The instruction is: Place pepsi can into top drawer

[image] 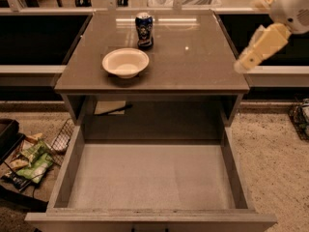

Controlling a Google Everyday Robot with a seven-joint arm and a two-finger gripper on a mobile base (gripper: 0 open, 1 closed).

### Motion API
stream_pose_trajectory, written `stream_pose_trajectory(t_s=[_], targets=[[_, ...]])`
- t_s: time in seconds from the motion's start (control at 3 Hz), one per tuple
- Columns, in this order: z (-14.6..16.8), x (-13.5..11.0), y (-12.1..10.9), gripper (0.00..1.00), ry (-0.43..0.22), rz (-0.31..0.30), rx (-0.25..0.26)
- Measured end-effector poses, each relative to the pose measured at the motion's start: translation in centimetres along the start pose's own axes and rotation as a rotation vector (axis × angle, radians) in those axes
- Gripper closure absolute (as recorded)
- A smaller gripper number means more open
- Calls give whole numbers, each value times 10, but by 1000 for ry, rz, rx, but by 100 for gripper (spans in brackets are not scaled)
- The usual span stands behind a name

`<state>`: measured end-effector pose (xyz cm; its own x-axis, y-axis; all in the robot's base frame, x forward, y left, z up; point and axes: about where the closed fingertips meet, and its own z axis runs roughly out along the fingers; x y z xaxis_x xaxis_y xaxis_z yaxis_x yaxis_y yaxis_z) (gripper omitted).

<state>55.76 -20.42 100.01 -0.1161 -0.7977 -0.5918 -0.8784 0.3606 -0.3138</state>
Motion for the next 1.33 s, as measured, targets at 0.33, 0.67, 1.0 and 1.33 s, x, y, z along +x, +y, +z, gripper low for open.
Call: stream_pose_trajectory(t_s=[0.33, 0.67, 1.0, 1.33], targets=[[22, -26, -48, 0, -232, 67, 39], [37, -48, -77, 0, -393, 102, 77], [46, -59, -89, 0, -498, 141, 112], [46, -63, -92, 0, -509, 144, 123]])
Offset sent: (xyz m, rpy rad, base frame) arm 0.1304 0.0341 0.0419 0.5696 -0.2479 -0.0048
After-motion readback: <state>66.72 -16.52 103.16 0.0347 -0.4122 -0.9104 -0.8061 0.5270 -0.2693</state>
